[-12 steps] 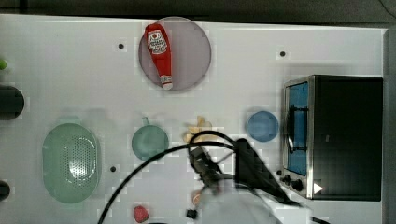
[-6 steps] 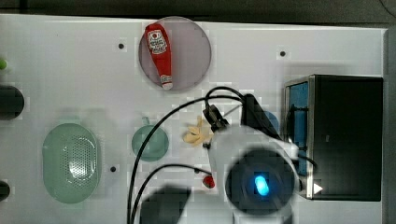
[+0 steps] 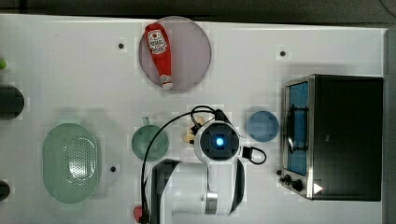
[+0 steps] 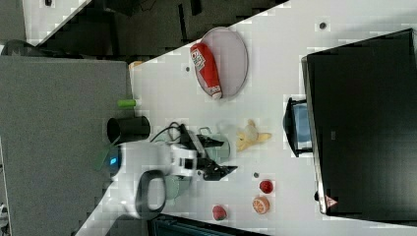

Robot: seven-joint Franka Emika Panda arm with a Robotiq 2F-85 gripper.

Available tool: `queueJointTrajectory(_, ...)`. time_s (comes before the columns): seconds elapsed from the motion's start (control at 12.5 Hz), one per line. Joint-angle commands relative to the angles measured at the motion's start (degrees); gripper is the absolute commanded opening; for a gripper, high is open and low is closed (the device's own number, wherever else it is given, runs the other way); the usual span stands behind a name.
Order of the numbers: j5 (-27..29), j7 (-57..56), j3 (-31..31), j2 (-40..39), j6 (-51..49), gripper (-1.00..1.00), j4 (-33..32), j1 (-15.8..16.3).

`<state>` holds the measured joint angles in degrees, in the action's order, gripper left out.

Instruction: Pick banana from table and place on oven.

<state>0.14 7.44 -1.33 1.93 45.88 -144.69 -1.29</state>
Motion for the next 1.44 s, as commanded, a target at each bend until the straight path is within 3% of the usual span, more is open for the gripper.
queueJointTrajectory(0.08, -0.38, 1.8, 0.9, -2.98, 5.06, 1.0, 1.42, 0.81)
queueJointTrajectory(0.88, -0.38, 1.94, 2.5, -20.75, 23.89, 1.0, 1.81, 0.9)
queueJointTrajectory(0.96, -0.38, 1.94, 2.68, -21.43, 24.94, 0.93, 1.83, 0.91)
queueJointTrajectory(1.28, -0.38, 1.98, 2.76, -21.57, 25.36, -0.06, 2.09, 0.86)
queueJointTrajectory(1.44, -0.38, 1.99, 2.96, -21.57, 25.45, -0.45, 2.28, 0.87)
